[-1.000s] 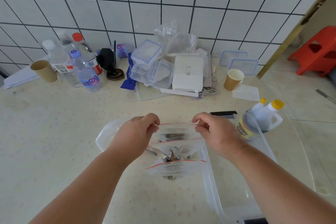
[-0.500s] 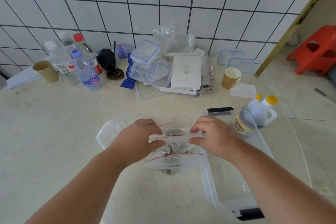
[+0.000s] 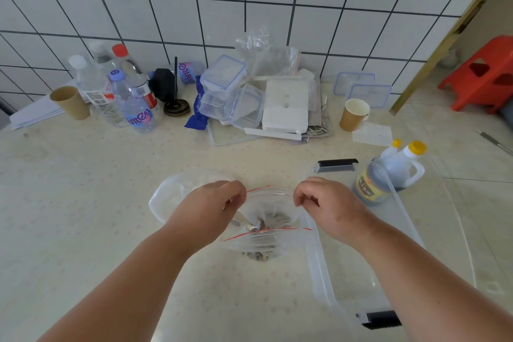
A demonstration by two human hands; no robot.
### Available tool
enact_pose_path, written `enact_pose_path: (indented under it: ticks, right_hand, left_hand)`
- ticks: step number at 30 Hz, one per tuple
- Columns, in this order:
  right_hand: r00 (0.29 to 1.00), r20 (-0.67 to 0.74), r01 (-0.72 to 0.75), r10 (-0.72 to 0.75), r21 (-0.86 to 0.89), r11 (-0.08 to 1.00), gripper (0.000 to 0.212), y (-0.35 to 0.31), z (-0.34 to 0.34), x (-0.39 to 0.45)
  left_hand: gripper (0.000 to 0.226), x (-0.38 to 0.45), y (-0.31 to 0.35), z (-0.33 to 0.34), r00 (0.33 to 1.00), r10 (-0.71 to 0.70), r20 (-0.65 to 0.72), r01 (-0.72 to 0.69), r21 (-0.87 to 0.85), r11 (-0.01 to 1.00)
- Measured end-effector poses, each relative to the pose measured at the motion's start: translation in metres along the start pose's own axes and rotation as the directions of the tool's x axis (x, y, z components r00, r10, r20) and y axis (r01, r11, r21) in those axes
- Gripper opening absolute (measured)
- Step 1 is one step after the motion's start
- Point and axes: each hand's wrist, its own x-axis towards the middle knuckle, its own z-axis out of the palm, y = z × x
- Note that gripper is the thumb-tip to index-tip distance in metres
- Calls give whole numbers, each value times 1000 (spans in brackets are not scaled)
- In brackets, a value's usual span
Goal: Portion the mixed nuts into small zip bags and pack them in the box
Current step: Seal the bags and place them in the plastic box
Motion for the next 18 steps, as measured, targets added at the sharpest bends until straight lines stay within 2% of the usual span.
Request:
enact_pose_path:
  ticks: [5, 8, 9, 11, 13, 16, 18]
  right_hand:
    - [997, 72, -32, 30, 20, 999, 33, -2, -3, -8]
    - [995, 98, -12, 3, 90, 996, 18, -4, -4, -14]
    - [994, 111, 12, -21, 80, 997, 22, -5, -5, -16]
    - [990, 134, 38, -41, 23, 999, 42, -5, -3, -21]
    - [989, 142, 36, -33, -13, 999, 48, -4, 2, -23]
    - [993, 116, 43, -36, -54, 998, 38, 2, 11, -23]
    - [996, 82, 29, -24, -61, 998, 28, 4, 15, -22]
  left_hand:
    - [33, -7, -2, -3, 997, 19, 81, -15, -58, 998]
    - [22, -13, -3, -4, 993, 30, 113, -17, -115, 993]
    - [17, -16, -4, -5, 991, 35, 127, -16, -144, 989]
    - [44, -20, -4, -6, 987, 22, 161, 0, -137, 991]
    - [66, -25, -4, -5, 980, 15, 198, -1, -68, 998]
    - [74, -29, -5, -3, 973, 18, 229, -15, -16, 1000]
    - [69, -31, -5, -3, 971, 27, 237, -23, -19, 1000]
